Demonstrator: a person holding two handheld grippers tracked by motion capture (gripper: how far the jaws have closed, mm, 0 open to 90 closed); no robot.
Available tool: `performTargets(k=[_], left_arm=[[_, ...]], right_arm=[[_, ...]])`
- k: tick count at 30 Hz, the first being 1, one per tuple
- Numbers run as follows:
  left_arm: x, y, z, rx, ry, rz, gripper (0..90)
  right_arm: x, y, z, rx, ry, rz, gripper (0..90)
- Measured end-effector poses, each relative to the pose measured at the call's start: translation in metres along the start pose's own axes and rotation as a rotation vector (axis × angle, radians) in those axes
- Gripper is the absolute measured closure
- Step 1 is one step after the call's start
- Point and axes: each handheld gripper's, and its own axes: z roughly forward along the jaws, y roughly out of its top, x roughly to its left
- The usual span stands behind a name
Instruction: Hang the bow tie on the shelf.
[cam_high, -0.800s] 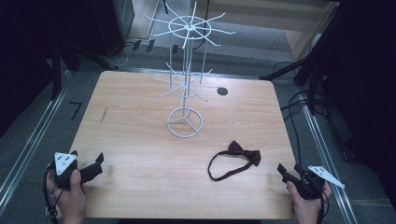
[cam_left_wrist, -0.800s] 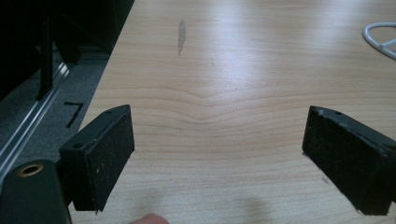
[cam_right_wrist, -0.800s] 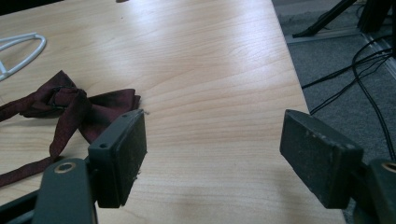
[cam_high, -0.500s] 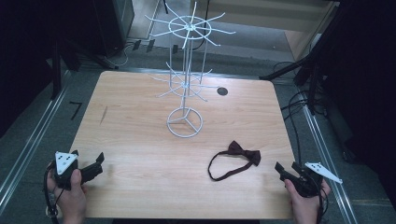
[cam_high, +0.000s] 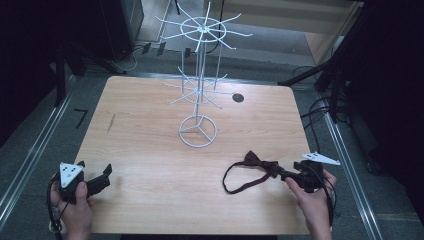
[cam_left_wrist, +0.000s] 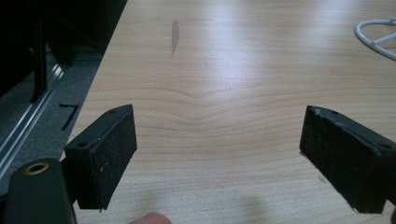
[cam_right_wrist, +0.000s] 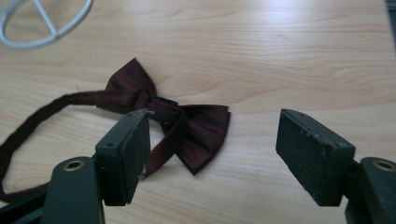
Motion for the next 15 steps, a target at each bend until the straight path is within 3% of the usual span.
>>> performTargets(k=[1, 8, 11, 15], left_arm=[[0.0, 0.0, 0.0, -0.001, -0.001, -0.001, 11.6], [0.0, 0.0, 0.0, 0.003, -0.001, 0.005, 11.6], [0.0, 0.0, 0.0, 0.007, 0.0, 0.007, 11.8], [-0.001, 0.0, 0.0, 0.01, 0.001, 0.01, 11.9]], right_arm=[[0.007, 0.006, 0.006, 0.051, 0.007, -0.044, 26.6], [0.021, 0.023, 0.019, 0.125, 0.028, -0.094, 26.4], [0.031, 0.033, 0.029, 0.174, 0.064, -0.132, 24.8], [0.037, 0.036, 0.041, 0.209, 0.045, -0.187, 24.7]])
